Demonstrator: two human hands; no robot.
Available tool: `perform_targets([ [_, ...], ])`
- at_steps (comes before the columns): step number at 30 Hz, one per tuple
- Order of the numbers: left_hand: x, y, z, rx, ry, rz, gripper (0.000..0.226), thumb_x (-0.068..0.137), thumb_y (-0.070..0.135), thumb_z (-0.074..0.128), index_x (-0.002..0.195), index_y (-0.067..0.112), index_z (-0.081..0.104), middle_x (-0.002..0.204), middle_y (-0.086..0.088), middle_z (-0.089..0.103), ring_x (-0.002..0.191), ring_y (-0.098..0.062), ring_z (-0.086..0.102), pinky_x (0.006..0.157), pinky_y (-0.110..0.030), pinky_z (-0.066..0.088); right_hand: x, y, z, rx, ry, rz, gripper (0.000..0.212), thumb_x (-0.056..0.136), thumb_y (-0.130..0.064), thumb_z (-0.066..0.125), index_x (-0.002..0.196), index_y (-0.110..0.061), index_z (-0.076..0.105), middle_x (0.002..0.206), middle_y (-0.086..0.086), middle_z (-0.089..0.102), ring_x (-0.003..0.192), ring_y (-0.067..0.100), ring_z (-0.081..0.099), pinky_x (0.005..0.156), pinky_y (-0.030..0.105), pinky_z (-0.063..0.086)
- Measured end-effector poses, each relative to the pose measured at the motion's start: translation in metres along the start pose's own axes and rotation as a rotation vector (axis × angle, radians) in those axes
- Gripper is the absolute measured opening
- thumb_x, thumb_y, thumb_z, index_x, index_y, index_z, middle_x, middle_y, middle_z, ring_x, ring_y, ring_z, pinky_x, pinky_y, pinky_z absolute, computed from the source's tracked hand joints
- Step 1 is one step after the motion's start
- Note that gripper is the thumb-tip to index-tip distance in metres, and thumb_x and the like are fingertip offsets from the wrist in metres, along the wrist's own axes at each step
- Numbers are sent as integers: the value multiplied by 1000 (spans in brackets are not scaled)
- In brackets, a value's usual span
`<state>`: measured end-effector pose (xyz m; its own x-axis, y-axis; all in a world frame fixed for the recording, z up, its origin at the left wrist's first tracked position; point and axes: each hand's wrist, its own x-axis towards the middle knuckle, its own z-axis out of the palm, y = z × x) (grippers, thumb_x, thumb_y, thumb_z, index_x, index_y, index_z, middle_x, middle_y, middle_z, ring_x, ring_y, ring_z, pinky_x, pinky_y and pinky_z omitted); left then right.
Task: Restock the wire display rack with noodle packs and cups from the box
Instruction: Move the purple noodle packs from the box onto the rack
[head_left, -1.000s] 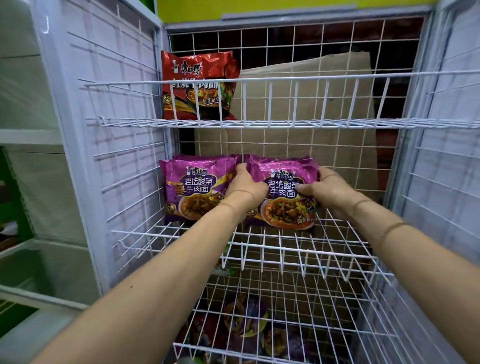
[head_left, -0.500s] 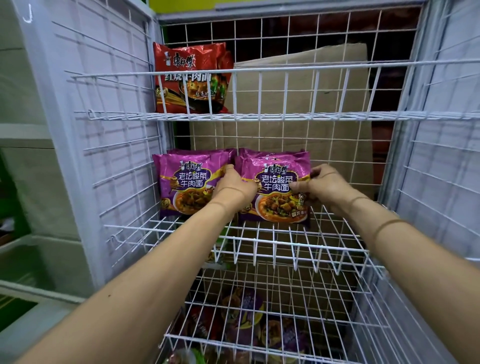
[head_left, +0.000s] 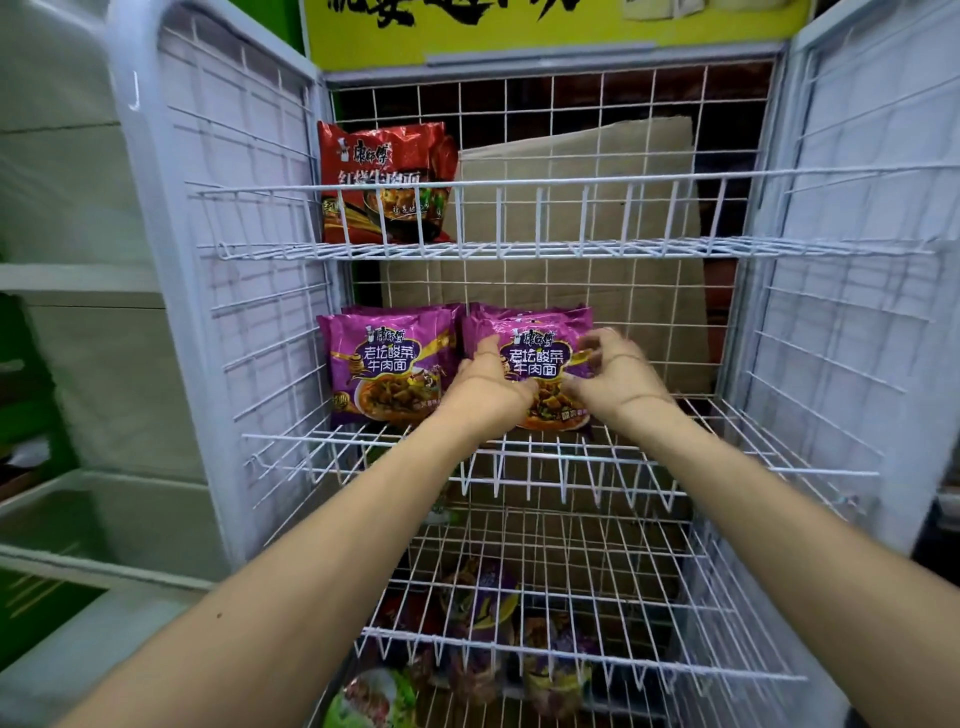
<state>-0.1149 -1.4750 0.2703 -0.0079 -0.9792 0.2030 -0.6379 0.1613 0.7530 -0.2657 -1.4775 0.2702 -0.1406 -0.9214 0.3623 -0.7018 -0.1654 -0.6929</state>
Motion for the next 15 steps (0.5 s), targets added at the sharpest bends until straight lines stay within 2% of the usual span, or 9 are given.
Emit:
perform_targets([
  [3, -26, 3, 0, -31, 2, 67, 74, 98, 34, 62, 159, 27, 19, 153, -12, 42, 134, -29, 48, 110, -38, 42, -22, -9, -7, -5, -56, -56, 40, 86, -23, 77, 121, -29, 59, 123, 3, 63, 107, 22, 63, 96, 41, 54],
  [5, -43, 6, -2, -26, 10, 104, 73, 98, 33, 60, 159, 26, 20, 144, -13, 50, 121, -27, 58, 99, -37, 49, -42, -14, -13, 21, -71, -111, 35, 90, -22, 72, 122, -27, 60, 119, 0, 66, 104, 19, 64, 94, 41, 55],
  [7, -57, 9, -4, -20, 27, 143, 69, 99, 31, 59, 158, 25, 23, 137, -12, 56, 109, -24, 63, 96, -40, 52, -58, -16, -17, 41, -73, -147, 31, 93, -23, 68, 123, -26, 60, 115, -3, 67, 102, 16, 66, 92, 39, 56],
  [10, -85, 11, -10, -38, 51, 196, 64, 100, 31, 58, 156, 28, 27, 138, -8, 56, 108, -20, 62, 96, -40, 52, -86, -18, -25, 53, -83, -197, 28, 95, -25, 66, 122, -26, 61, 113, -5, 68, 102, 14, 65, 91, 34, 55],
  [12, -104, 12, -11, -65, 67, 238, 61, 101, 29, 58, 154, 29, 30, 135, -5, 57, 107, -18, 62, 96, -36, 52, -103, -18, -30, 75, -87, -225, 24, 95, -24, 67, 118, -27, 62, 109, -5, 68, 102, 14, 65, 94, 38, 55],
  [15, -129, 13, -7, -106, 67, 277, 57, 100, 25, 60, 152, 29, 36, 128, -3, 58, 107, -18, 62, 99, -41, 52, -130, -14, -36, 82, -94, -250, 19, 95, -22, 65, 109, -32, 59, 105, -7, 68, 100, 13, 65, 95, 39, 55],
])
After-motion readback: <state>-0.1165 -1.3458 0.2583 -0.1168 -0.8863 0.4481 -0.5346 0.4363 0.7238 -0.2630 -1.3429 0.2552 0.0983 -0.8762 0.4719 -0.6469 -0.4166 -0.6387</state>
